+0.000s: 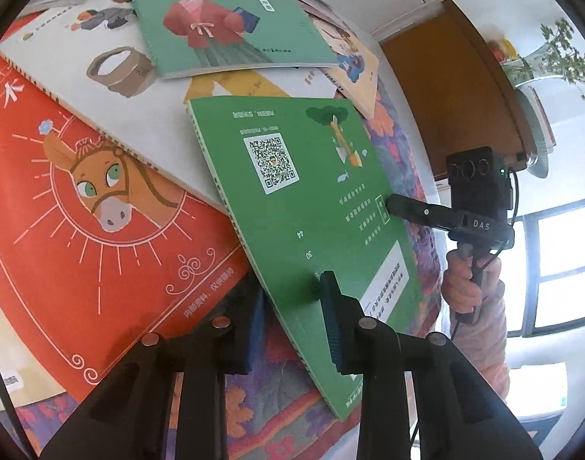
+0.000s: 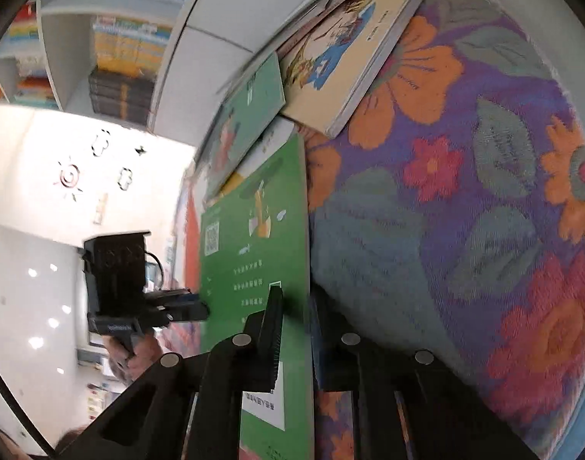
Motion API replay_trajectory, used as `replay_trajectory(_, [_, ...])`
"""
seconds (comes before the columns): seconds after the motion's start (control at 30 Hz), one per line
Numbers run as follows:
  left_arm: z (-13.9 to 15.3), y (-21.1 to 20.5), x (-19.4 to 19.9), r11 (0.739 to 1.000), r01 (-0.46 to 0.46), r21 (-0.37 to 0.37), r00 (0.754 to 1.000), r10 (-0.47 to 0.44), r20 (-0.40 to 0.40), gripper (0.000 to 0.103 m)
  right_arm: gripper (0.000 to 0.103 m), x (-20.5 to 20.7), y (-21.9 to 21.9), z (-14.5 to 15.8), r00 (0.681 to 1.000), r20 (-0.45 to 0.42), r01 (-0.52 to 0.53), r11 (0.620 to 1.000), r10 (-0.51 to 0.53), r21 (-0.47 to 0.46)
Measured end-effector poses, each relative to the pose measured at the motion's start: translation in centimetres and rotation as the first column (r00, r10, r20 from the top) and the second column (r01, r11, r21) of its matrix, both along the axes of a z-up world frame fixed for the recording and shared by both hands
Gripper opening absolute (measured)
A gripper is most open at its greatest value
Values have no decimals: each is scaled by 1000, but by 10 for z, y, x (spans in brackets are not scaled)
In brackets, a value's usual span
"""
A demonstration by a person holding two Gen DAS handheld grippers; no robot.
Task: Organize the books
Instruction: 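Flip the green book over with the right tool, cover side up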
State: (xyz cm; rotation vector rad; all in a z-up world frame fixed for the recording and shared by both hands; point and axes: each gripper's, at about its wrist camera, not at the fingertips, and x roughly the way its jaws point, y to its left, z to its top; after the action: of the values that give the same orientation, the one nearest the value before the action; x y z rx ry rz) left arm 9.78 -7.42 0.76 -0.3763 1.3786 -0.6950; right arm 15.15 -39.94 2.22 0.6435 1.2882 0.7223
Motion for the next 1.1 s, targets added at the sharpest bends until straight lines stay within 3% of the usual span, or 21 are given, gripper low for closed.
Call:
replay_trajectory(0.17, [17,-9,-7,995,0,98,998,-7,69,27,13,-9,21,25,994,107,-20,989,36,-144])
replay_trajectory(0.23, [29,-7,-9,988,-11,152,991,-10,136,27,12,-14,31,36,990,134,-34,990,53,-136])
replay_trajectory(0.3, [45,0,-8,988,-36,150,984,8,179,27,12,-19,39,55,982,175,-43,991,65,-125])
replay_trajectory(0.4, [79,21,-3,989,-94,116,961,60,271,26,12,-18,55,82,958,271,-42,981,94,-190])
replay_trajectory(0.47, [102,32,0,985,-136,104,936,93,340,26,12,-17,68,106,926,362,-35,978,110,-206])
replay_trajectory(0.53, [136,48,-4,979,-185,84,887,130,444,26,11,-15,82,125,885,450,-13,974,116,-225])
replay_trajectory(0.57, [145,50,-5,976,-202,80,867,141,477,26,11,-16,93,141,841,527,9,969,126,-246])
replay_trajectory(0.63, [163,61,-17,967,-242,86,807,151,572,28,12,-19,107,158,774,619,25,971,132,-237])
replay_trajectory(0.7, [164,69,-31,962,-254,97,768,140,625,34,12,-32,121,165,698,701,17,974,149,-224])
replay_trajectory(0.77, [150,73,-42,961,-247,127,785,121,608,34,13,-46,134,157,641,741,-6,966,202,-258])
replay_trajectory(0.87, [118,85,-66,968,-203,145,828,91,553,35,13,-74,152,121,635,708,-85,939,310,-335])
replay_trajectory(0.93, [104,90,-79,972,-178,150,854,77,515,34,13,-91,155,98,658,661,-121,917,362,-381])
replay_trajectory(1.0, [98,96,-82,979,-157,129,883,81,462,34,15,-95,154,87,705,608,-153,916,364,-371])
replay_trajectory(1.1, [97,98,-93,981,-137,137,881,57,470,34,16,-89,142,89,737,583,-207,936,340,-285])
